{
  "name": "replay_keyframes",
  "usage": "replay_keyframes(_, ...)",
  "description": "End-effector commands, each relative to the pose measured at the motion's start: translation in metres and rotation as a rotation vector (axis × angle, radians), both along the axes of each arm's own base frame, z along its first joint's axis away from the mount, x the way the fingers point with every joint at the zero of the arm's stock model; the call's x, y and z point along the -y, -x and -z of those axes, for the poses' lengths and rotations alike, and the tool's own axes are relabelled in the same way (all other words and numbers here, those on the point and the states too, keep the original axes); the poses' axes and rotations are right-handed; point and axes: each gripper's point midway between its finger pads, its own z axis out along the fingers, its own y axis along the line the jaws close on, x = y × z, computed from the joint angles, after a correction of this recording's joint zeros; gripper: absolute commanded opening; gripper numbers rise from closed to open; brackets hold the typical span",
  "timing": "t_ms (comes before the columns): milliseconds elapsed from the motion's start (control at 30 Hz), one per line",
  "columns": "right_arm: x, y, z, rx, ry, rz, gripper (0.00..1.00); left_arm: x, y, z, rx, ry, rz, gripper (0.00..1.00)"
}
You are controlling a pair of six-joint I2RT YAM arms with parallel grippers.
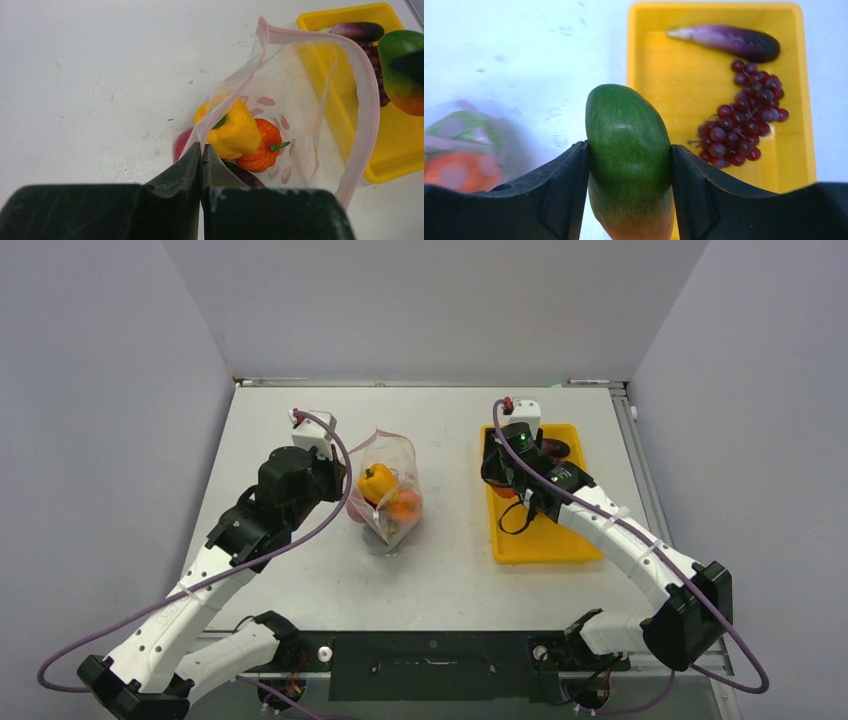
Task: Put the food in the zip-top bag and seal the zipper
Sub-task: Pick up the fake fruit from the bin, then place the fake fruit in the zipper food storage bag.
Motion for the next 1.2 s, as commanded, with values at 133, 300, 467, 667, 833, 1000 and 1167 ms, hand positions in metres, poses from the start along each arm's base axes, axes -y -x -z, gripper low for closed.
replay_keyframes(133, -0.065, 0.008, -0.1, 0.198, -0.278, -0.23, 0.13, 0.001, -0.004, -0.023, 0.058, 0.031, 0.002, 0.0)
replay_keyframes(300, -0.098, 0.016, -0.14, 0.29, -0.419, -0.38, 0.13, 0.002, -0.004, -0.024, 0.058, 0.032, 0.005, 0.0)
replay_keyframes(467, -0.128, 0.031, -0.179, 0.387, -0.522, -0.516, 0.14, 0.002, -0.003, -0.024, 0.057, 0.03, 0.007, 0.0)
replay_keyframes(667, -0.149, 0.046, -0.212, 0.484, -0.584, -0.601, 0.14, 0.002, -0.003, -0.024, 0.058, 0.031, 0.007, 0.0)
replay_keyframes(833, -0.167, 0.061, -0.236, 0.564, -0.625, -0.671, 0.15, 0.002, -0.003, -0.024, 0.058, 0.031, 0.01, 0.0)
replay_keyframes(1000, -0.183, 0.071, -0.252, 0.618, -0.66, -0.704, 0.18, 0.003, -0.003, -0.024, 0.056, 0.031, 0.011, 0.0)
replay_keyframes(1167, -0.2, 0.071, -0.257, 0.641, -0.684, -0.72, 0.18, 0.003, -0.003, -0.024, 0.057, 0.034, 0.012, 0.0)
